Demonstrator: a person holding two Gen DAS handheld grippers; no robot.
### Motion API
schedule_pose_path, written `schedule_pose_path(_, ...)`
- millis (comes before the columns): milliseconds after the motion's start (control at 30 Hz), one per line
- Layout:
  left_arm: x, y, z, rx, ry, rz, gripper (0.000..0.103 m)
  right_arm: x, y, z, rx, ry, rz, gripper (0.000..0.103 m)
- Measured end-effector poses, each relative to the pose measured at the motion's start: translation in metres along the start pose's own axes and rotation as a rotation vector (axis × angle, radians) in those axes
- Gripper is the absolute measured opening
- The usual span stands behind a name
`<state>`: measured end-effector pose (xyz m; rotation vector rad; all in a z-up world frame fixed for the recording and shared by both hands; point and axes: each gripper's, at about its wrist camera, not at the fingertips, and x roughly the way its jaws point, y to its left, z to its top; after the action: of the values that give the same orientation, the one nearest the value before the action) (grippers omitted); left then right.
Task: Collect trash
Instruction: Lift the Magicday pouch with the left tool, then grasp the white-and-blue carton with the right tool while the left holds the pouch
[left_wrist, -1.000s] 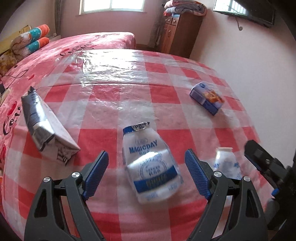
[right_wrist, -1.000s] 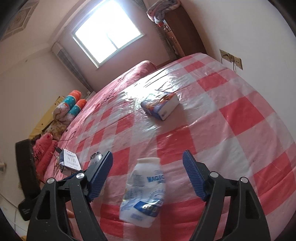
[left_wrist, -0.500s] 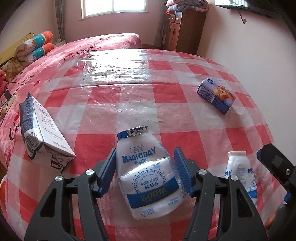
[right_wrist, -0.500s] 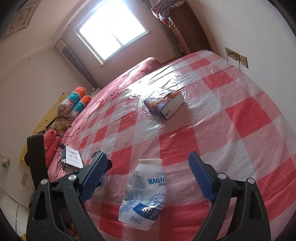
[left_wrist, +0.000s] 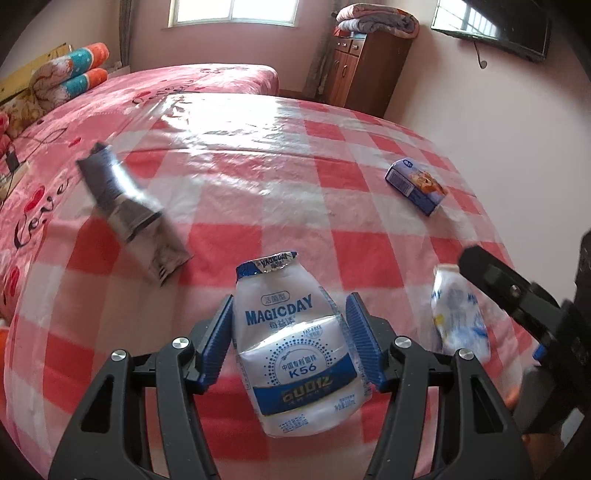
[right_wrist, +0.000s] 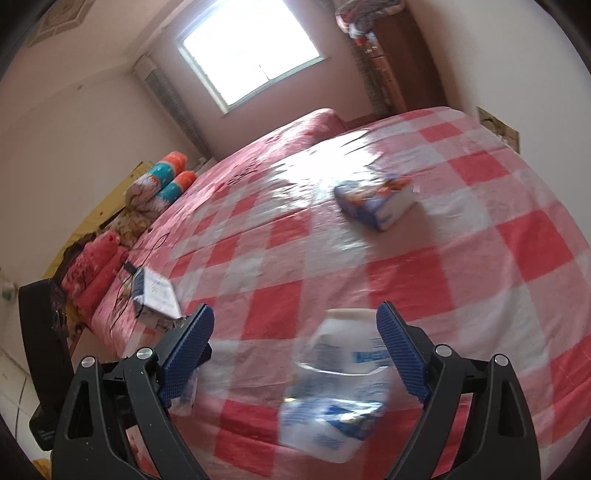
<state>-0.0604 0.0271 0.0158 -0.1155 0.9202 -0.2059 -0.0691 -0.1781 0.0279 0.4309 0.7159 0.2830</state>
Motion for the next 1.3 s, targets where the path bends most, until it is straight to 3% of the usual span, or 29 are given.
schedule_pose_path(433, -0.029, 0.054, -0.025, -0.071, -0.005, 0.005, 0.061, 0.026, 0.056, -0.008, -0.163, 0.083, 0.111, 0.089)
schedule_pose_path(600, -0.039, 0.077, -0.028, -0.097, -0.023, 0.029, 0.061, 0.044, 0.075, -0.014, -0.201, 0.148, 0.161, 0.081)
schedule_pose_path(1067, -0.053, 0.129, -0.034, -0.174, -0.045, 0.056, 0.061, 0.092, 0.146, -0.022, -0.372, 0.260, 0.177, 0.081)
schedule_pose_path(1300, -0.059, 0.147, -0.034, -0.197, -0.053, 0.060, 0.061, 0.115, 0.180, -0.020, -0.456, 0.284, 0.166, 0.090)
